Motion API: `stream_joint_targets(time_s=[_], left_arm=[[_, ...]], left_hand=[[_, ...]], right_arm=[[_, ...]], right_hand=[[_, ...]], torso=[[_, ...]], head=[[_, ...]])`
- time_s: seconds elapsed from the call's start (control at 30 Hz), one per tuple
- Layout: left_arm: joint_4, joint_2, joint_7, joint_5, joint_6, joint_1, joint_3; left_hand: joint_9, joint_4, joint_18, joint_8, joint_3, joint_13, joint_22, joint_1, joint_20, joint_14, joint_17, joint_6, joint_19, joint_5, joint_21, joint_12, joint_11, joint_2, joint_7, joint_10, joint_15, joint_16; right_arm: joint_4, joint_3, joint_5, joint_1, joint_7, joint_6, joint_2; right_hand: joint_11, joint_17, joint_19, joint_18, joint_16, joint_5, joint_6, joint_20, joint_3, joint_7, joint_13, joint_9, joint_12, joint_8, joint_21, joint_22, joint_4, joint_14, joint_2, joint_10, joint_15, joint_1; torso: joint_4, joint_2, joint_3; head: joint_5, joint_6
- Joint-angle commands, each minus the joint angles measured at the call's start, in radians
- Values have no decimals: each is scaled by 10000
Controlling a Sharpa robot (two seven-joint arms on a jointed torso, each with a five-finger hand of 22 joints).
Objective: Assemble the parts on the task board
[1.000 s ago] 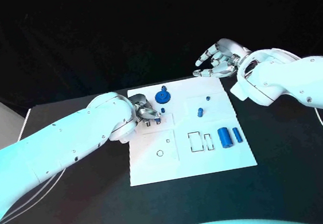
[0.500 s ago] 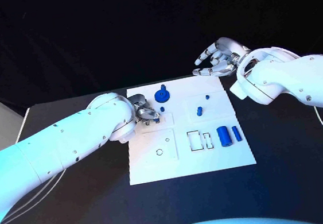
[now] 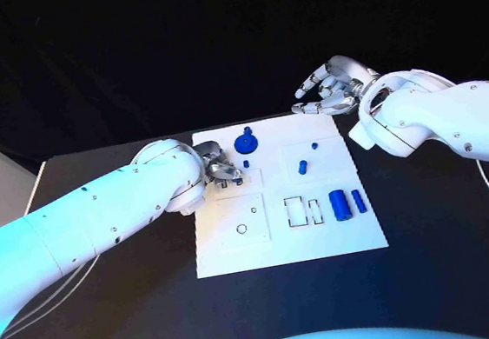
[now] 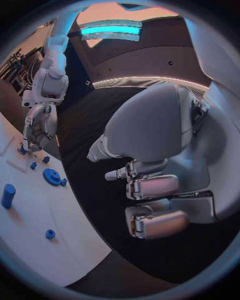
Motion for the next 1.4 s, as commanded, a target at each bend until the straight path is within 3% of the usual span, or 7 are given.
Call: stream_joint_targets(time_s=[0.03, 0.77, 1.4], left_arm=[[26, -2, 34, -110, 247, -23, -9], [221, -56, 44, 32, 438, -40, 2], [-101, 83, -6, 74, 957, -35, -1]], left_hand=[[345, -1636, -182, 6, 1681, -9, 480, 102, -23, 1016, 2505, 443, 58, 18, 47, 20, -15, 160, -394, 57, -94, -31], [353, -1642, -185, 1, 1698, -4, 495, 100, -31, 1021, 2518, 450, 71, 3, 54, 21, -20, 144, -398, 69, -100, -23], [360, -1646, -187, -4, 1711, -22, 502, 98, -37, 1019, 2513, 453, 77, -11, 57, 8, -23, 129, -400, 68, -104, -27]], right_arm=[[2, 5, -82, -4, 52, 193, 5], [-37, 5, -81, -31, 48, 202, 26], [-48, 5, -81, -45, 47, 200, 30]], right_hand=[[-30, 1721, 1064, -144, -67, 35, -78, -11, 55, -21, 1934, 9, -28, 45, 46, 2628, 13, 820, -17, 301, -25, -100], [-30, 1721, 1064, -144, -67, 35, -78, -11, 55, -21, 1934, 9, -28, 45, 46, 2628, 13, 820, -17, 301, -25, -100], [-29, 1705, 1064, -144, -74, 32, -96, -12, 68, -19, 1920, 11, -44, 49, 46, 2628, 10, 816, -17, 287, -25, -145]], torso=[[-4, 5, 1], [-9, 5, 6], [-2, 3, 3]], head=[[18, -7], [-5, 11], [0, -34]])
